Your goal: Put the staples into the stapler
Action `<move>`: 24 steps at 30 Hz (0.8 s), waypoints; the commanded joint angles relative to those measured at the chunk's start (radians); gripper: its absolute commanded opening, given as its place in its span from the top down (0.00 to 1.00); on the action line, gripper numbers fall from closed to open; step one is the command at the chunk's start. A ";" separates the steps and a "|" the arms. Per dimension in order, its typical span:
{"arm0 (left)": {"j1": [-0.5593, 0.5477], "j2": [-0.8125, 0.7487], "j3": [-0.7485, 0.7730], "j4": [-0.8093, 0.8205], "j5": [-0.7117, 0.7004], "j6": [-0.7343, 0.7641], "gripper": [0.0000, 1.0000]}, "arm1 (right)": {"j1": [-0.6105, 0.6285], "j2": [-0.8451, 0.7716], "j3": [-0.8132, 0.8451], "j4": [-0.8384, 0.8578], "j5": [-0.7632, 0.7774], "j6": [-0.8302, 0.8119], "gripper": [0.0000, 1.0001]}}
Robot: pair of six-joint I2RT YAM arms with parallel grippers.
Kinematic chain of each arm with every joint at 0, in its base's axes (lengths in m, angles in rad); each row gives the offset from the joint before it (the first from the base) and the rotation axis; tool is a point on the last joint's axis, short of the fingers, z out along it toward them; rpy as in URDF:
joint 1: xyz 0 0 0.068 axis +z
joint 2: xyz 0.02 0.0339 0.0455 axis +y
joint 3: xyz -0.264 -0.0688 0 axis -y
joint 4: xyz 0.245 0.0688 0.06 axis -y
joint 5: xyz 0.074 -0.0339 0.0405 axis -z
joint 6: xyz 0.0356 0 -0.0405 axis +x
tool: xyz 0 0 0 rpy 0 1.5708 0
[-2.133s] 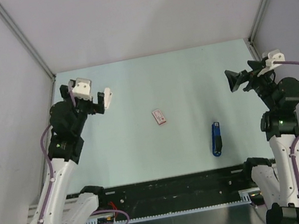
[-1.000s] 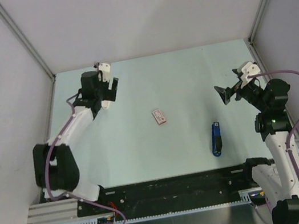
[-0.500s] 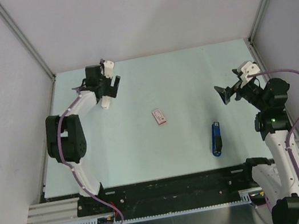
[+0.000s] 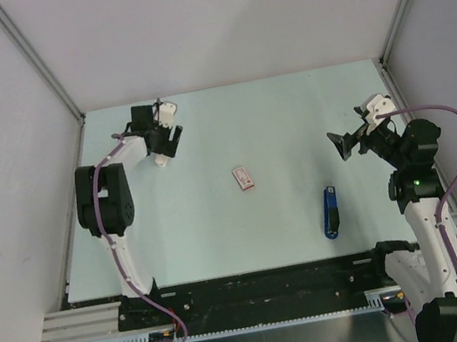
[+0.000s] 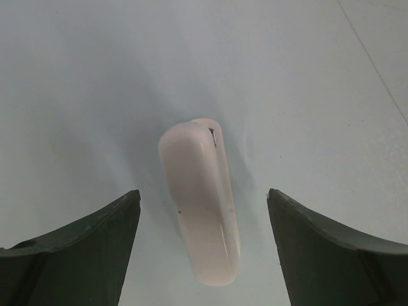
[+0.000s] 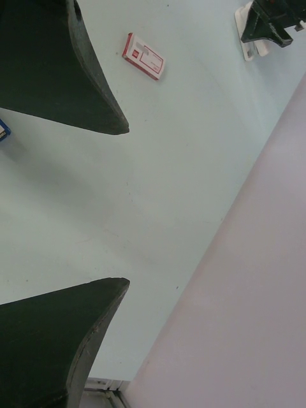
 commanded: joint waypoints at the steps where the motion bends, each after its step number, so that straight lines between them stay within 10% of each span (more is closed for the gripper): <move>1: -0.002 0.029 0.055 -0.021 0.032 0.037 0.16 | -0.004 -0.006 0.001 0.027 -0.013 -0.001 0.01; 14: -0.002 0.073 0.100 -0.039 0.001 0.016 0.42 | -0.007 -0.008 -0.002 0.037 -0.022 0.017 0.02; 24: -0.004 0.064 0.105 -0.042 -0.020 0.009 0.95 | -0.007 0.000 -0.005 0.039 -0.021 0.016 0.03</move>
